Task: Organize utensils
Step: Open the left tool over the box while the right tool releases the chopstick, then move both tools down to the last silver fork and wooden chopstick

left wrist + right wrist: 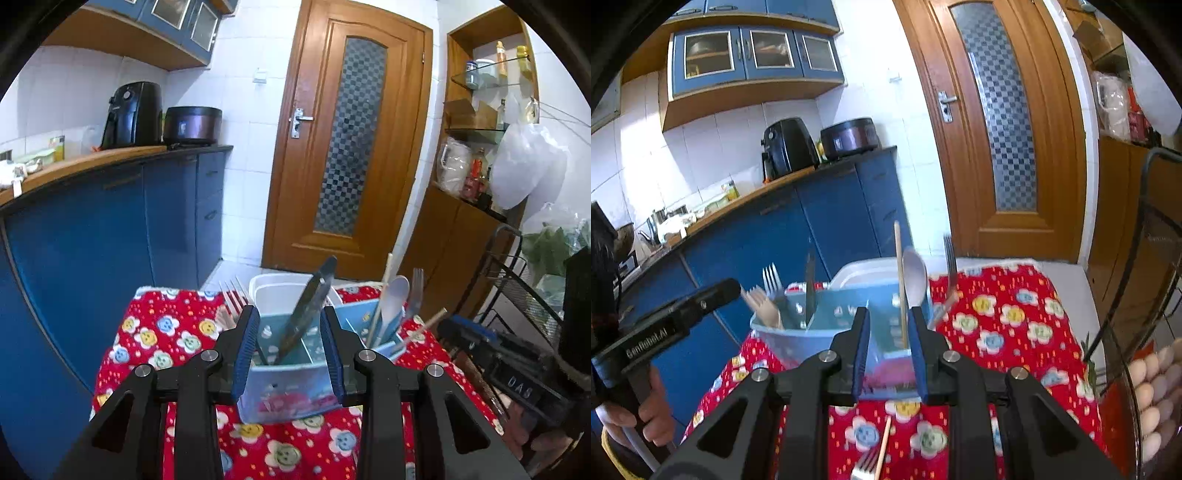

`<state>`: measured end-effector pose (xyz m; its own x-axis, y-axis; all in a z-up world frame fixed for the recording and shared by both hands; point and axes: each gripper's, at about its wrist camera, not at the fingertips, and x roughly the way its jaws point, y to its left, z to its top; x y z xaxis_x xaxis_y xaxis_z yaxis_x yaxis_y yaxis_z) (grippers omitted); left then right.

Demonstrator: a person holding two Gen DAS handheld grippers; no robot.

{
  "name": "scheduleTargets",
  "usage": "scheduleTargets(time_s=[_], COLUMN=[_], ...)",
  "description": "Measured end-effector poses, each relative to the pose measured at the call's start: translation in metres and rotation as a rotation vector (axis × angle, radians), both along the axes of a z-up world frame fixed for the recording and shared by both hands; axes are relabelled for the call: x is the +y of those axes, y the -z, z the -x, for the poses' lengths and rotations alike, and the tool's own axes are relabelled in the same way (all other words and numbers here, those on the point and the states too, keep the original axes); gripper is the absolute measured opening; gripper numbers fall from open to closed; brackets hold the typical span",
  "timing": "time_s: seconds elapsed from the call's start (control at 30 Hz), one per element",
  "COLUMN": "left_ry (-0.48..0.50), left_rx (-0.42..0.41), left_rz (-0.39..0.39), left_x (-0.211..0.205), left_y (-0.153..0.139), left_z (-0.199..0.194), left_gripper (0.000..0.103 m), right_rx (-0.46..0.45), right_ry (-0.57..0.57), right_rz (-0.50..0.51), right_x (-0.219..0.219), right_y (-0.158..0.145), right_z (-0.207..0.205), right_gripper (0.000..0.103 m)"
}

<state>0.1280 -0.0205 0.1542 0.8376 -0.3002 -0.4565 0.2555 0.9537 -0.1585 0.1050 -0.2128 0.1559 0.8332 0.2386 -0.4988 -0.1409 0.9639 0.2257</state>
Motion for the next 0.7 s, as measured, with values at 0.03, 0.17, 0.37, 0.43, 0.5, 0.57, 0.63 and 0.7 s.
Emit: scheduleTargets(time_s=[0.03, 0.17, 0.37, 0.43, 0.5, 0.57, 0.63, 0.7], left_ry=[0.002, 0.007, 0.011, 0.012, 0.014, 0.012, 0.006, -0.001], left_rx=[0.004, 0.015, 0.048, 0.063, 0.083, 0.103, 0.117, 0.134], left_rz=[0.000, -0.007, -0.012, -0.010, -0.009, -0.011, -0.009, -0.005], left_x=[0.000, 0.000, 0.000, 0.001, 0.002, 0.003, 0.005, 0.007], left_y=[0.001, 0.006, 0.020, 0.026, 0.033, 0.041, 0.047, 0.054], left_z=[0.003, 0.014, 0.030, 0.034, 0.038, 0.042, 0.045, 0.049], left_gripper=[0.036, 0.036, 0.036, 0.036, 0.036, 0.036, 0.036, 0.036], right_rx=[0.009, 0.044, 0.117, 0.143, 0.163, 0.179, 0.192, 0.203], right_ry=[-0.001, -0.011, -0.028, -0.030, -0.029, -0.029, -0.029, -0.030], right_rz=[0.001, 0.004, 0.017, 0.014, 0.007, 0.001, -0.006, -0.010], right_x=[0.000, 0.002, 0.009, 0.010, 0.010, 0.010, 0.010, 0.010], right_y=[0.003, 0.013, 0.035, 0.044, 0.051, 0.056, 0.061, 0.065], right_z=[0.004, 0.016, 0.031, 0.035, 0.039, 0.042, 0.046, 0.049], right_gripper=[0.024, 0.024, 0.024, 0.024, 0.024, 0.024, 0.024, 0.024])
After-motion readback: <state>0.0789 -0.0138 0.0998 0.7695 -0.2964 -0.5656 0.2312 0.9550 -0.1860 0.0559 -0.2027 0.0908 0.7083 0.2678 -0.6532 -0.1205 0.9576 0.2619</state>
